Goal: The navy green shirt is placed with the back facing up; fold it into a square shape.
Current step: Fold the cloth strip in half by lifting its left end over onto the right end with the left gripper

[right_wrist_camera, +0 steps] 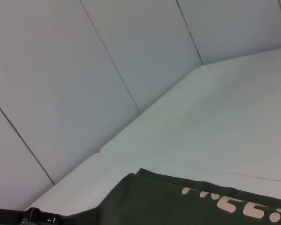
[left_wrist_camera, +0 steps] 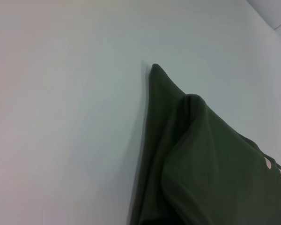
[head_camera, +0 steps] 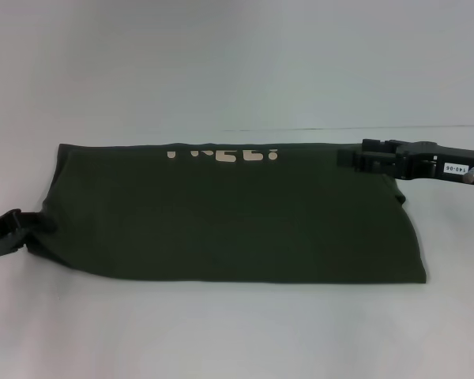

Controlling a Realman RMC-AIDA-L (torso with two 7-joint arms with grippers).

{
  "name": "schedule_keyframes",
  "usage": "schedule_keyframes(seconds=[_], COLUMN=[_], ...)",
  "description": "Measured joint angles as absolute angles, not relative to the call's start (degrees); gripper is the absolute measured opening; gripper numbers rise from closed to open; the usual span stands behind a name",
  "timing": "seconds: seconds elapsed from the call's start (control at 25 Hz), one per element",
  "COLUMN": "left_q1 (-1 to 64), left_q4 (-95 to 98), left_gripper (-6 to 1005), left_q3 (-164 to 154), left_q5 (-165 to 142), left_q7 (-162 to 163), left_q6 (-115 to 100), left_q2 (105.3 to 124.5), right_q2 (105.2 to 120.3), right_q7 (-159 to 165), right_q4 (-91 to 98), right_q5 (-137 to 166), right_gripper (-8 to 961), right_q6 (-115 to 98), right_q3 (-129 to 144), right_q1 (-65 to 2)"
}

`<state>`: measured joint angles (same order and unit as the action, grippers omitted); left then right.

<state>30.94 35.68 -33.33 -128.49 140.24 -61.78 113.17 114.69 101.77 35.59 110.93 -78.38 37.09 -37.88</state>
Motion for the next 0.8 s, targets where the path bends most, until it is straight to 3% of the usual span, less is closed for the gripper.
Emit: schedule_keyframes(seconds=[0.44,0.64,0.8], left_q1=[28.8,26.1,23.6], left_q4=[36.1,36.6,36.6], left_gripper=[146,20,20], left_q3=[-33.1,-32.4,-27.6], left_q5=[-124.6,-120.1,-118.8], left_q7=[138.4,135.4,131.6], left_q6=[-63.0,-65.5,-67.7], left_q2=[113.35,113.36,113.55], right_q2=[114.94,115.40,115.89], right_q7=[101.8,101.7,101.4], right_q4=[35.6,35.5,35.2], right_q5=[110.9,110.5,109.6], right_gripper=[899,898,898], right_q6=[-78.1,-78.1,-78.1], right_q3=[37.1,36.0,35.5], right_q1=[-37.7,-37.7,-37.6])
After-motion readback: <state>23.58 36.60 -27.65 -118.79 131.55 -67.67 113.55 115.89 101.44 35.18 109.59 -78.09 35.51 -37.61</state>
